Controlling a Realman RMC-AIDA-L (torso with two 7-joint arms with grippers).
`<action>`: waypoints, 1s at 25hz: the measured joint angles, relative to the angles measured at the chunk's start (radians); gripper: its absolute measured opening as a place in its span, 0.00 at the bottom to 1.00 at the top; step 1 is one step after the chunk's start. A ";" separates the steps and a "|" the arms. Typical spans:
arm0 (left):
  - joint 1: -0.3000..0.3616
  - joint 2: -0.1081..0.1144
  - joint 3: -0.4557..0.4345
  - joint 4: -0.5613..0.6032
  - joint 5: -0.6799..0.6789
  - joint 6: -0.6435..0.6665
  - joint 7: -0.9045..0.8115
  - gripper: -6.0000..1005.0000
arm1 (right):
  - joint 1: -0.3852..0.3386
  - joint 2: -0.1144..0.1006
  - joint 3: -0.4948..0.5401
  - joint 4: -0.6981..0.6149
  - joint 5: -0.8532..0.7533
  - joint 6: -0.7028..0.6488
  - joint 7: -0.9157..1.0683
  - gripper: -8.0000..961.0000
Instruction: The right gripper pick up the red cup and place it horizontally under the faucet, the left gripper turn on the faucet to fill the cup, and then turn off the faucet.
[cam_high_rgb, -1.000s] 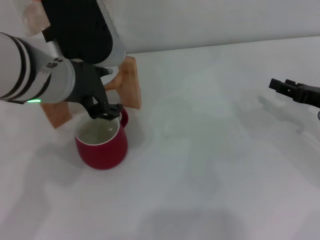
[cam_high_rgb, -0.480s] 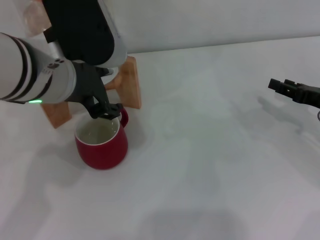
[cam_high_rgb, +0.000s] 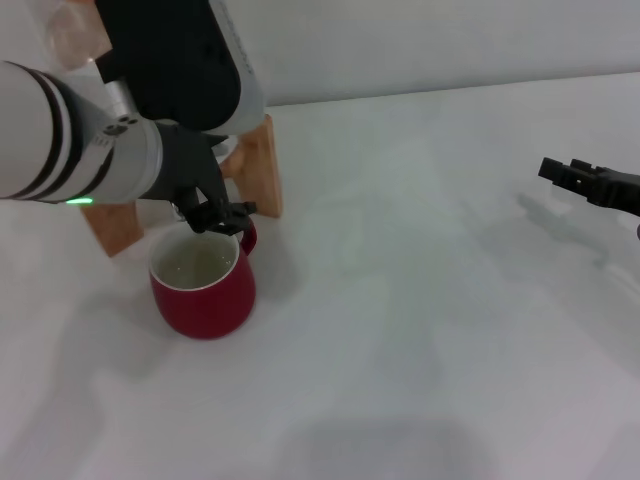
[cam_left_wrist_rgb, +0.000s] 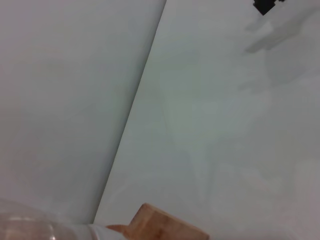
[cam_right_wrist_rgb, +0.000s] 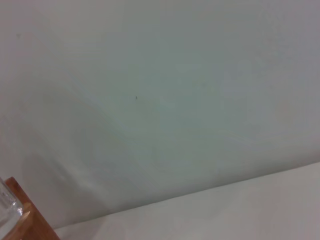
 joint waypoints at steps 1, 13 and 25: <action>0.000 0.000 0.001 0.001 0.000 0.003 0.000 0.80 | 0.000 0.000 0.000 0.000 0.000 0.000 0.000 0.62; 0.071 0.000 0.003 0.099 -0.017 0.061 -0.002 0.80 | -0.001 -0.003 0.000 -0.001 0.005 0.006 0.000 0.62; 0.350 0.001 -0.021 0.248 -0.277 0.247 -0.018 0.80 | -0.002 -0.007 0.028 -0.001 0.001 0.026 -0.004 0.62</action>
